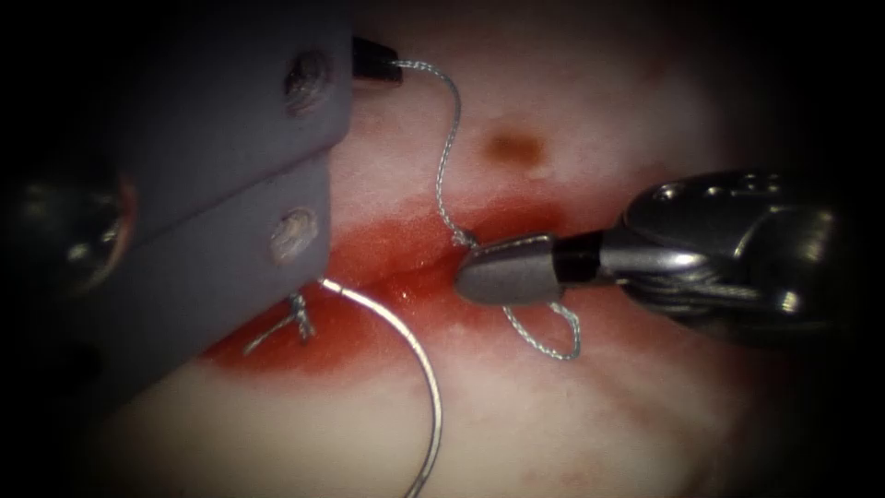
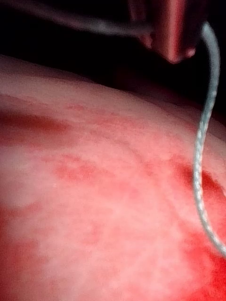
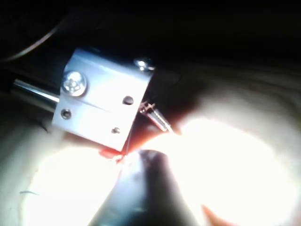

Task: Wound Closure
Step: Fix the suture looped into the knot.

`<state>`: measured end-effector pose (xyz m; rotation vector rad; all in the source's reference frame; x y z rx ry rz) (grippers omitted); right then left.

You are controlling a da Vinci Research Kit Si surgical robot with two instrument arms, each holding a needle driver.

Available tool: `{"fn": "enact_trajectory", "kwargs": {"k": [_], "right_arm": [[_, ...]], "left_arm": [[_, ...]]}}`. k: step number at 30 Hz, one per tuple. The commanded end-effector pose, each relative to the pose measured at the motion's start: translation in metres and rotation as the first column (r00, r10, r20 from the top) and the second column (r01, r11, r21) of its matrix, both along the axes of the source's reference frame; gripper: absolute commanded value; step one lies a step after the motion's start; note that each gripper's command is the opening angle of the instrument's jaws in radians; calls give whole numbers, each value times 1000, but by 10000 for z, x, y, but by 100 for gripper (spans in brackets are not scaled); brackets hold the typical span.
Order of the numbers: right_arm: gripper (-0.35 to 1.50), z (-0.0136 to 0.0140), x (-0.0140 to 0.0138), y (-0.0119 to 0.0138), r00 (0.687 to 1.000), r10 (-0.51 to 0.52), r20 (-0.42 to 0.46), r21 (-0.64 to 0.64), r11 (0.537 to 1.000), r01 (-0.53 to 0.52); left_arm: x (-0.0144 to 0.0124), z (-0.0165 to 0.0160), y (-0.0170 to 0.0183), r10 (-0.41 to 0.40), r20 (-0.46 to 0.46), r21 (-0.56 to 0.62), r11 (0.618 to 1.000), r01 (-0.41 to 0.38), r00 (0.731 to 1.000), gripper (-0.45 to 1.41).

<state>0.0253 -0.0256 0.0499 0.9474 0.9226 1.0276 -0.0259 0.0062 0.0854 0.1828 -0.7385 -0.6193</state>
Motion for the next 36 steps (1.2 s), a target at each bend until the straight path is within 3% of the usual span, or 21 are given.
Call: {"fn": "enact_trajectory", "kwargs": {"k": [1,6,7,8,10,13,16,18,19,21,24,25,28,29,30,32,34,36], "right_arm": [[-35,12,7,11,1000,8,-9,-21,1000,-8],[-35,35,3,7,998,56,-2,-26,998,-56],[-35,36,2,5,998,61,-7,-23,998,-61],[-35,35,-1,3,997,75,-1,-30,997,-75],[-35,33,-2,1,997,76,-1,-28,997,-76],[-35,30,-4,-4,997,81,-11,-27,996,-82],[-35,26,-5,-5,994,101,-41,-21,995,-102],[-35,17,-6,-1,988,132,-83,-4,991,-133],[-35,7,-7,4,980,155,-122,4,988,-155],[-35,-1,-7,7,974,171,-151,17,985,-171],[-35,-13,-9,8,964,188,-189,29,982,-186],[-35,-19,-9,8,963,188,-195,26,982,-186],[-35,-22,-9,4,963,186,-195,29,983,-184],[-35,-22,-9,3,963,185,-196,27,983,-183],[-35,-21,-9,2,963,185,-196,27,983,-183],[-35,-21,-9,1,963,187,-195,26,982,-186],[-35,-22,-8,0,963,183,-197,27,983,-181],[-35,-23,-8,-1,962,185,-199,28,983,-183]], "left_arm": [[-2,-5,12,-20,11,19,1000,19,1000,-45],[2,-10,10,-10,44,65,998,7,999,-45],[4,-11,10,3,41,68,998,-6,999,-15],[9,-10,7,35,-5,81,996,-35,999,54],[17,-11,4,99,-67,101,991,-92,993,84],[39,-17,1,233,-128,136,967,-216,964,103],[64,-29,7,333,-194,181,937,-300,923,95],[76,-34,14,363,-242,192,927,-322,900,113],[91,-38,19,407,-263,217,908,-357,875,116],[107,-39,18,448,-285,240,889,-389,847,113],[123,-34,16,467,-315,235,882,-409,826,86],[127,-30,16,457,-332,212,888,-407,825,86],[128,-21,19,414,-289,150,910,-386,863,81],[127,-16,18,398,-277,130,917,-376,875,66],[125,-13,17,388,-282,119,922,-369,878,64],[123,-8,15,384,-287,114,924,-366,878,64],[125,-2,10,404,-300,80,913,-399,864,53],[129,3,8,402,-342,66,912,-405,849,21]]}}
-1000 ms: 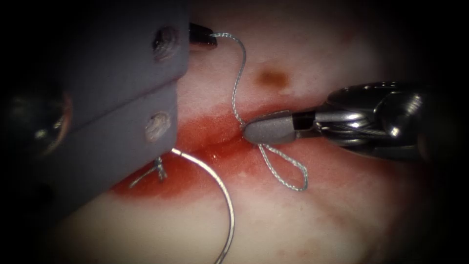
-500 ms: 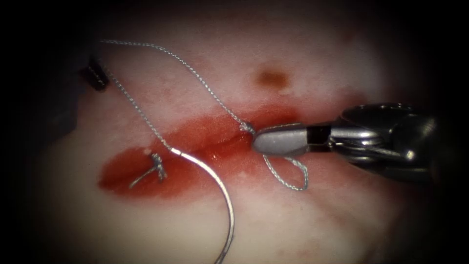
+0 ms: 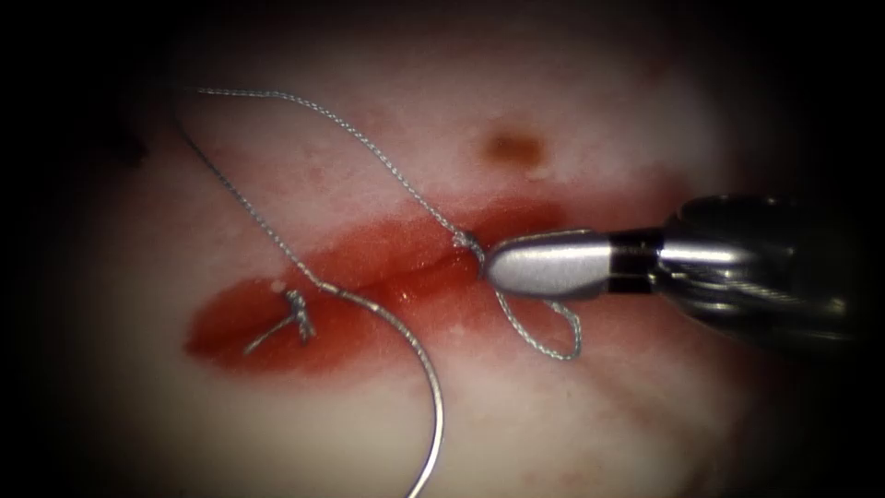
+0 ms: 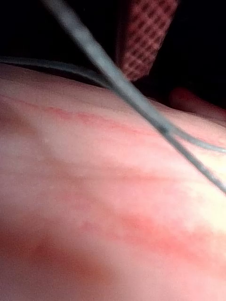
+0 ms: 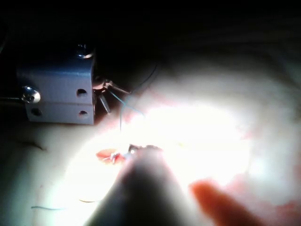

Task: Wound Closure
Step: Fix the suture looped into the knot.

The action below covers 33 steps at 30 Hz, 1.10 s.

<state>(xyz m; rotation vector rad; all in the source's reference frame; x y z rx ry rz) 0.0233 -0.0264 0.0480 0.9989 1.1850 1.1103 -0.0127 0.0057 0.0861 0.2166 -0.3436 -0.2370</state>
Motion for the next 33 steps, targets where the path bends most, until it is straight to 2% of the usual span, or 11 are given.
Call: {"fn": "enact_trajectory", "kwargs": {"k": [1,4,6,10,16,20,26,28,29,31,33], "right_arm": [[-35,-5,13,6,1000,0,-8,-2,1000,0],[-35,-7,15,4,1000,-6,-15,1,1000,6],[-35,-8,17,4,1000,-10,-17,2,1000,10],[-35,-10,22,2,999,-15,-30,6,1000,15],[-35,-14,23,2,999,-13,-36,12,1000,14],[-35,-15,23,2,999,-11,-41,13,1000,11],[-35,-15,23,4,999,-13,-42,-5,1000,13],[-35,-15,22,5,999,-21,-43,-63,998,18],[-35,-16,22,8,999,-27,-40,-183,983,19],[-35,-18,22,11,1000,-16,-7,-291,957,13],[-35,-21,23,15,986,16,165,-367,929,46]], "left_arm": [[-1,-2,13,14,-18,-30,999,-14,1000,19],[2,3,18,45,-50,-79,996,-49,998,9],[5,2,18,74,-52,-95,992,-78,996,-45],[13,0,17,131,-127,-158,976,-150,983,-45],[15,1,15,116,-147,-151,979,-138,982,-45],[2,-5,13,85,-71,-89,992,-91,994,-45],[-25,-22,14,50,54,-99,994,-45,997,-45],[-38,-32,16,15,114,-123,992,-1,993,-45],[-48,-37,17,-5,153,-128,991,24,988,-45],[-56,-39,16,-23,198,-125,991,48,980,-45],[-68,-45,16,-45,278,-115,990,80,959,-45]]}}
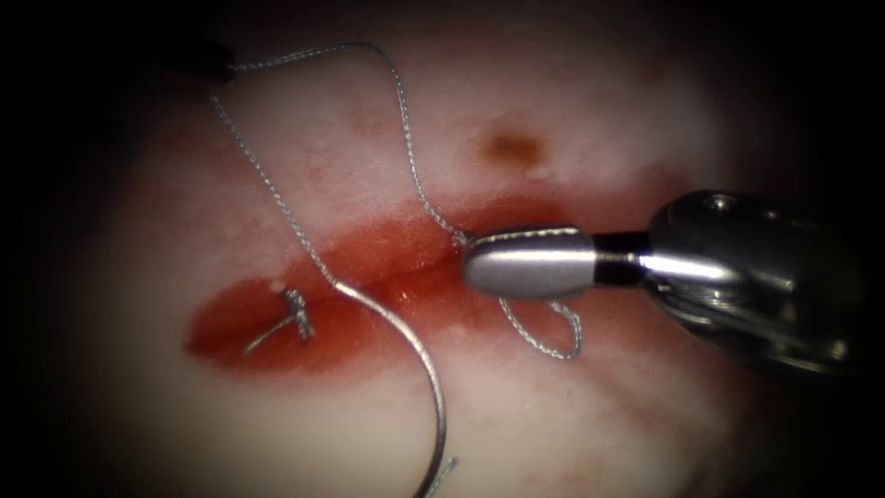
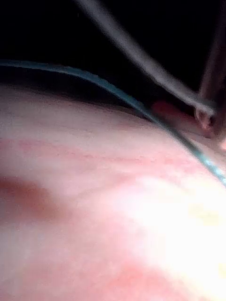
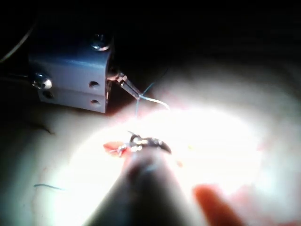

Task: Wound Closure
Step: Fix the suture looped into the knot.

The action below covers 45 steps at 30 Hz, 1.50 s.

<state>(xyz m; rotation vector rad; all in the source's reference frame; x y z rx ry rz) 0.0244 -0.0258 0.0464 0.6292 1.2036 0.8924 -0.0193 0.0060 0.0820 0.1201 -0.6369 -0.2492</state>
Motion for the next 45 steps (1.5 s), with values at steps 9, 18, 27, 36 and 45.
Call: {"fn": "enact_trajectory", "kwargs": {"k": [9,18,27,36,45], "right_arm": [[-35,-4,13,8,993,33,113,-27,999,-30],[-35,8,29,10,987,39,159,-37,999,-34],[-35,12,31,1,988,19,153,-46,999,-12],[-35,11,33,-4,990,5,141,-23,1000,-2],[-35,10,38,-8,991,-6,132,-13,1000,8]], "left_arm": [[-6,-8,8,13,-1,2,1000,-13,1000,-45],[-15,-22,10,32,1,8,999,-32,999,-45],[23,-9,14,78,-295,1,997,-81,952,42],[11,15,10,9,-320,-29,999,-20,947,17],[-1,17,11,-80,-270,-41,997,71,960,-3]]}}
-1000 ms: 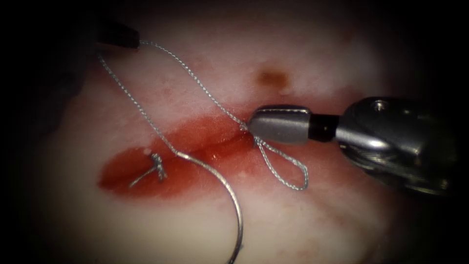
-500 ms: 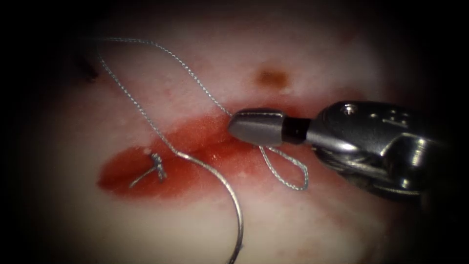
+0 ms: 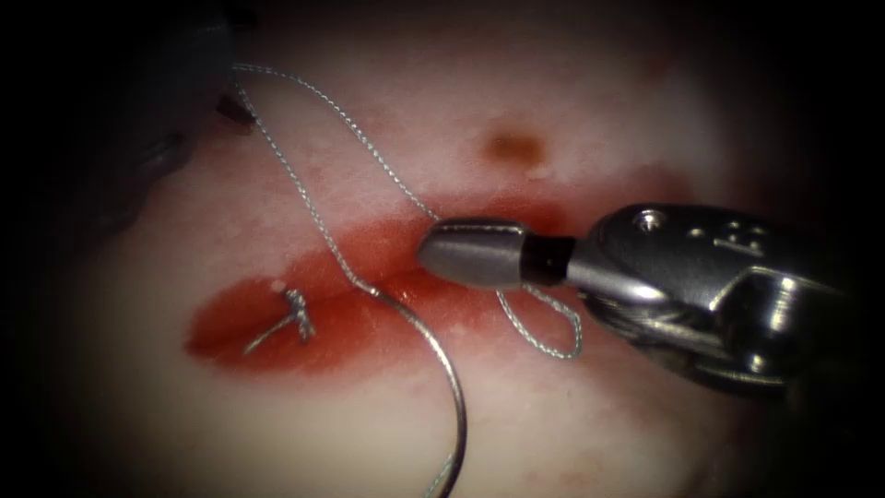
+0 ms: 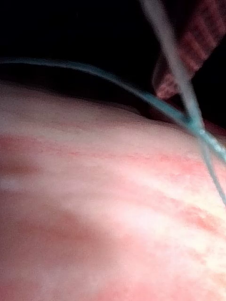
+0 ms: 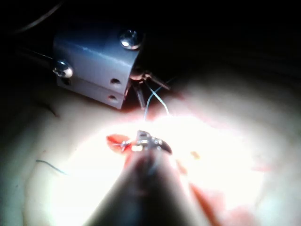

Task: Wound Closure
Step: Fix the suture looped into the knot.

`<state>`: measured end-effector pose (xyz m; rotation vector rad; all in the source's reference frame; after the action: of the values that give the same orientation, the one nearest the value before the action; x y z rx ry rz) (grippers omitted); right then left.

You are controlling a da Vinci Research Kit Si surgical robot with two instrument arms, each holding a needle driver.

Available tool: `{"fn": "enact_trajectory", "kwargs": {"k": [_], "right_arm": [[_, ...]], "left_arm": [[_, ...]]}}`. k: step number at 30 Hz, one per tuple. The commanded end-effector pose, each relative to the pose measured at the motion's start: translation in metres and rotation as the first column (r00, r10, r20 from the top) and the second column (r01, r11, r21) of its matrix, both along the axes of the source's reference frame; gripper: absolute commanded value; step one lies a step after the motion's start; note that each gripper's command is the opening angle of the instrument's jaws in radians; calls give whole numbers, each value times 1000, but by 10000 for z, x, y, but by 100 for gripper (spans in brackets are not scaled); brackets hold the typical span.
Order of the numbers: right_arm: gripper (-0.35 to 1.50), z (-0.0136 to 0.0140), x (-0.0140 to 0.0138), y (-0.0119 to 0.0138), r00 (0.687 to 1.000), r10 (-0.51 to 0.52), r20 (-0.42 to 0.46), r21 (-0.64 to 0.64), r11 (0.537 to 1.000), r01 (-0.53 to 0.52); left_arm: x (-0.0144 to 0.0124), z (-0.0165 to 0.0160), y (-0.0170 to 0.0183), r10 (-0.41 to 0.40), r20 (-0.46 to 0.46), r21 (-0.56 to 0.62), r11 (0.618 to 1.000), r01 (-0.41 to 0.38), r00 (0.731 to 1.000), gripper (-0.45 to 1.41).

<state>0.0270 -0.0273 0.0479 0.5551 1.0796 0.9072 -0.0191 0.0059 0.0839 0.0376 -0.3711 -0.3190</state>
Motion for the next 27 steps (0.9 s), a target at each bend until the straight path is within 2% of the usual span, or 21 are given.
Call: {"fn": "enact_trajectory", "kwargs": {"k": [1,2,4,7,13,16,19,21,27], "right_arm": [[-35,-5,12,7,1000,-3,-9,-1,1000,3],[-35,-5,13,7,1000,-8,-12,1,1000,8],[-35,-5,13,6,1000,-10,-10,1,1000,10],[-35,-5,13,5,1000,-14,-12,2,1000,14],[-35,-4,13,4,1000,-15,-14,6,1000,15],[-35,-4,14,3,1000,-17,-16,7,1000,17],[-35,-4,14,2,1000,-18,-17,7,1000,18],[-35,-4,14,2,1000,-18,-17,7,1000,19],[-35,-5,15,1,1000,-21,-22,20,1000,21]], "left_arm": [[-3,-1,13,-10,-5,-10,1000,10,1000,49],[-3,-1,13,-11,-5,-11,1000,11,1000,66],[1,-2,12,-5,7,-3,1000,5,1000,83],[9,-10,9,-20,56,72,997,16,998,74],[3,-34,20,-116,68,139,985,106,991,81],[-1,-35,19,-135,97,137,983,121,986,83],[-3,-35,22,-204,125,150,971,185,971,69],[-6,-33,24,-224,139,147,968,204,965,71],[-11,-19,22,-233,121,66,972,226,965,64]]}}
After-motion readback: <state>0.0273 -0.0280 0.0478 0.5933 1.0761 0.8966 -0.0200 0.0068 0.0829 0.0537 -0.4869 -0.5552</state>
